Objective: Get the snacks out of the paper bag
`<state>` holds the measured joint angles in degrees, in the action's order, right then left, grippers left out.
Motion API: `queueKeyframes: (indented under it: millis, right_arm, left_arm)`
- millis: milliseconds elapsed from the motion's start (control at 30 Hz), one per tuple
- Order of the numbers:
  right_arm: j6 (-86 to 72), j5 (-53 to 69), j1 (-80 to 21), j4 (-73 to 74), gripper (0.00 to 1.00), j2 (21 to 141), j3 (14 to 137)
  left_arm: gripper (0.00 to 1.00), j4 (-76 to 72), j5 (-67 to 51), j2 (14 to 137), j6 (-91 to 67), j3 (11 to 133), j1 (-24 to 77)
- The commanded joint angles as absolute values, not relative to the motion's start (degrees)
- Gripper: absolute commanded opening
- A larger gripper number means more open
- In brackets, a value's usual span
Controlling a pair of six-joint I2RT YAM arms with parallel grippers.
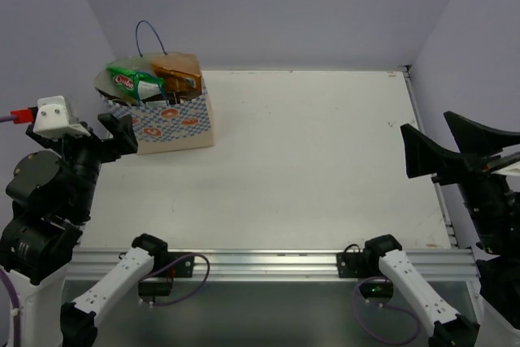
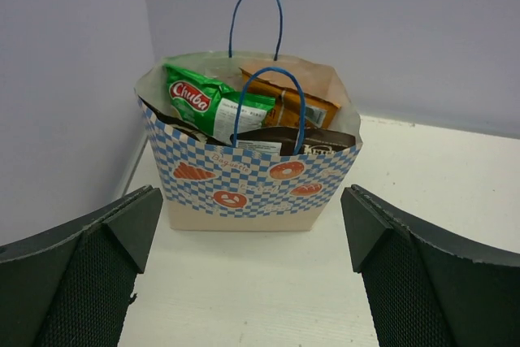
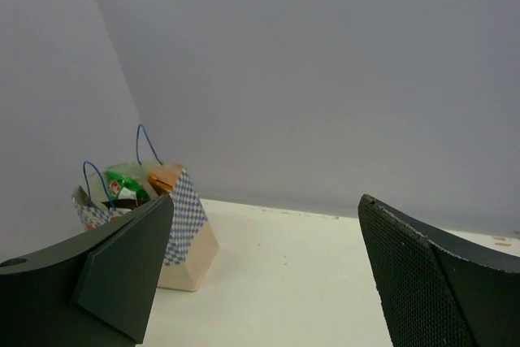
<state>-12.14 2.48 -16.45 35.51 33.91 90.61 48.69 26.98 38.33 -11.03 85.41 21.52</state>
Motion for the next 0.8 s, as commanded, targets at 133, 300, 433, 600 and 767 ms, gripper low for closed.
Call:
queueKeyframes:
  millis: [133,300,433,600,767]
  right_arm:
    - [-11.7,2.4,-16.8,34.0,0.99,34.6,89.9]
    - [-12.6,1.8,-16.8,34.3,0.99,34.1,88.5]
    - [-13.4,3.4,-16.8,33.9,0.99,33.7,86.8]
    - [-14.7,6.6,-16.8,35.2,0.99,33.9,84.6]
    - [-15.4,8.8,-16.8,36.6,0.99,34.1,82.6]
  left_arm:
    - [1.00,49.1,23.3,41.8,-12.7,86.0,21.8]
    - [1.00,48.6,21.8,44.5,-14.0,86.3,21.8]
    - [1.00,47.0,19.6,47.5,-15.6,87.0,21.8]
    - [1.00,45.4,17.9,56.5,-20.2,90.3,21.8]
    - [1.00,44.8,15.6,71.0,-23.2,97.7,21.8]
